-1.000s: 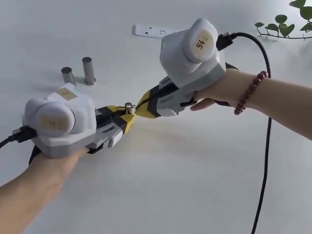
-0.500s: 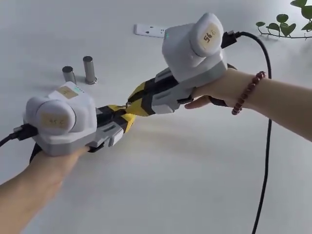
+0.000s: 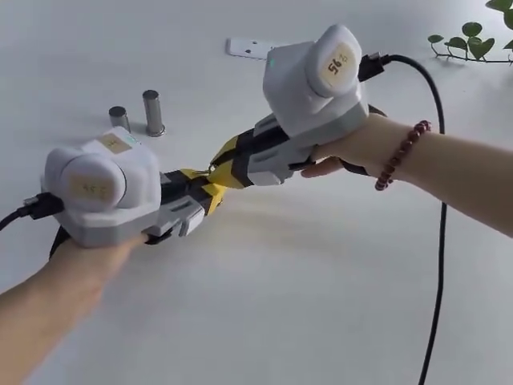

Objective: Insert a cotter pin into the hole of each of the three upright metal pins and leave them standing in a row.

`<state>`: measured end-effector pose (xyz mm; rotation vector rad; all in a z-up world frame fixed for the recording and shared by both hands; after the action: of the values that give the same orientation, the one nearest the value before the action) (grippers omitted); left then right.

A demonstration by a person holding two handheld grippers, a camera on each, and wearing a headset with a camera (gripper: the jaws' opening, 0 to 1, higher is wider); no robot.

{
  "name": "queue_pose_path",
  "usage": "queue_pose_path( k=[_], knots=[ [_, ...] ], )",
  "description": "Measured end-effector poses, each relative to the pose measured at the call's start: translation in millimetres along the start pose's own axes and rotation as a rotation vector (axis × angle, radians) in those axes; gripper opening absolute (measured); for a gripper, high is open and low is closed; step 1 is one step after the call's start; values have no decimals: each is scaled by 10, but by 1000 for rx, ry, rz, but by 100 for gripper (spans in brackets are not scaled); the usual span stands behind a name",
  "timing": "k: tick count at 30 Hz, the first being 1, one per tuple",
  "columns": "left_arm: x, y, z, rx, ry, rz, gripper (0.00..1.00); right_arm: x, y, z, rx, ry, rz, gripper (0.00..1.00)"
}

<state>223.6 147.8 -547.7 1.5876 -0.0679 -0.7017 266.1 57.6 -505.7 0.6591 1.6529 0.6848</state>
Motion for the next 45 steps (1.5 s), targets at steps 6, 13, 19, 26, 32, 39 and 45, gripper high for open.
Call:
queue_pose_path(
  k=[6, 13, 19, 26, 32, 39, 45],
  knots=[
    [-49, 22, -110, 2, 7, 11, 7, 57, 102, 36, -21, -2, 9, 4],
    [-102, 20, -282, 0, 16, 12, 7, 179, 224, 64, -39, -8, 19, 4],
    [-138, -6, -429, -2, 15, 9, 7, 290, 313, 94, -50, -12, 24, 4],
    [-150, -40, -545, -14, 31, 4, 7, 394, 372, 130, -49, -20, 31, 4],
    [-144, -59, -610, -20, 38, 6, 7, 451, 408, 175, -48, -24, 31, 4],
    [-131, -58, -612, -28, 33, 8, 8, 443, 397, 178, -46, -18, 24, 5],
    [-139, -57, -606, -48, 38, -1, 8, 444, 395, 169, -44, -20, 25, 5]
  ],
)
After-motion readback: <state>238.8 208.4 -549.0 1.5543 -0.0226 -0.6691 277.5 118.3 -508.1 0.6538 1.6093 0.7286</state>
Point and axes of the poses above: the centre of the closed fingertips' face, and the gripper's own axes: x roughly forward along the fingers, z roughly to its right, y roughly out of its top, the point moved 8 cm from there along -x, roughly backward along the fingers, and after that the axes turned 13 degrees about y, right-handed, at the moved point
